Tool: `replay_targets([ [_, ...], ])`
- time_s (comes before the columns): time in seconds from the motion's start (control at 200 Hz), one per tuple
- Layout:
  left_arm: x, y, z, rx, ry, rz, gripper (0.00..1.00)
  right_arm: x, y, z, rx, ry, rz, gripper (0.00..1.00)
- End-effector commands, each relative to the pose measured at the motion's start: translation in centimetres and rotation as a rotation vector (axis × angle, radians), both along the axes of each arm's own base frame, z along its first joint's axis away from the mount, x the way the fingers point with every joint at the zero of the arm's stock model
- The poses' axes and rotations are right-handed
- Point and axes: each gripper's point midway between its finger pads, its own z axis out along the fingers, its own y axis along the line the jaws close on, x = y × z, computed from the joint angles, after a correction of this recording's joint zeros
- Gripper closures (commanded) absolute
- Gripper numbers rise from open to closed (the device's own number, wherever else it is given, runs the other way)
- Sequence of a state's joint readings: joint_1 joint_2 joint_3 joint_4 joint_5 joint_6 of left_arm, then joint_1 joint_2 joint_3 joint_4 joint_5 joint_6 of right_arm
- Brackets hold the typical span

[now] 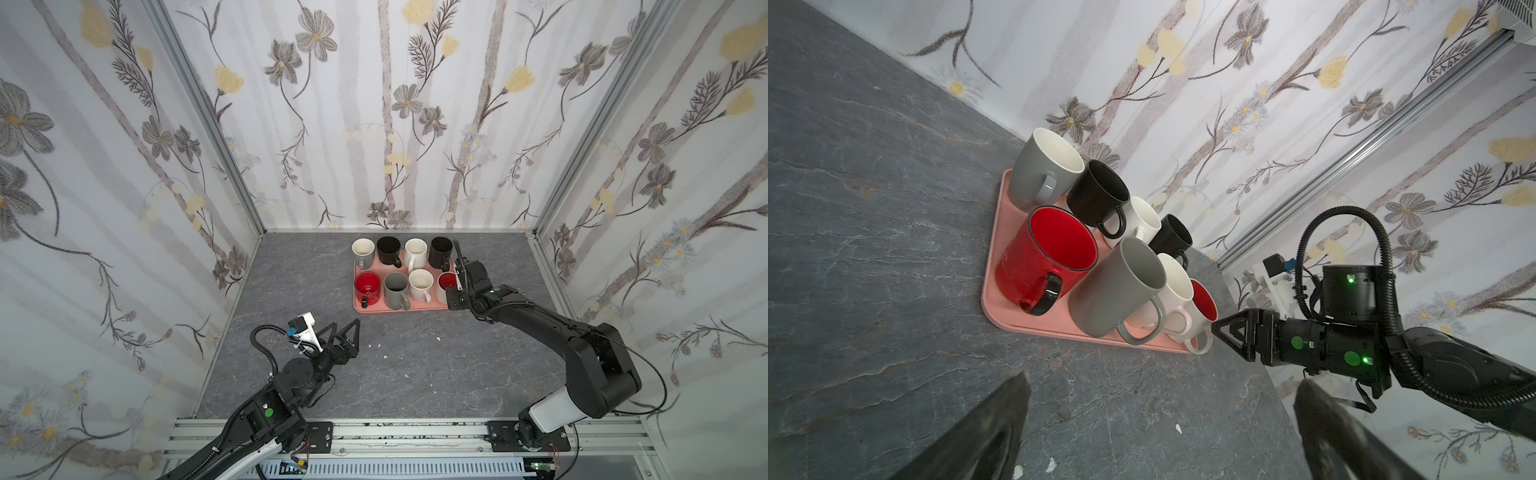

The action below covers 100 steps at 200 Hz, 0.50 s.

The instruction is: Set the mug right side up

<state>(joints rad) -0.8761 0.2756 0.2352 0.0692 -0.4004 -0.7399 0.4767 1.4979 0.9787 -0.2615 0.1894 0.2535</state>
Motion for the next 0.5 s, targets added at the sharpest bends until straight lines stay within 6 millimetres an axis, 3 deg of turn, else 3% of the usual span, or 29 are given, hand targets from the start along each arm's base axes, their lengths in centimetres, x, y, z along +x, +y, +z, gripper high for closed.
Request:
replay_targets([
  [0.0,0.2,0.6,1.7,-0.002,-0.035,0.034,0.00,-0.2,0.2,2.6,0.087,-0.093,-0.016,0.30],
  [0.095,0.6,1.0,2.3,0.015,-0.045,0.069,0.00,-1.4,-0.2,4.2,0.147,-0.159,-0.022,0.24],
  [0.215,1.5,2.1,2.3,0.039,-0.040,0.160,0.00,-2.8,-1.1,6.2,0.210,-0.246,-0.039,0.00],
  [0.345,2.7,3.9,2.3,0.099,-0.035,0.306,0.00,-4.7,-2.2,7.1,0.262,-0.336,-0.049,0.00],
  [0.495,5.1,4.2,2.4,0.211,-0.017,0.376,0.00,-5.9,-3.3,8.3,0.300,-0.424,-0.072,0.00],
])
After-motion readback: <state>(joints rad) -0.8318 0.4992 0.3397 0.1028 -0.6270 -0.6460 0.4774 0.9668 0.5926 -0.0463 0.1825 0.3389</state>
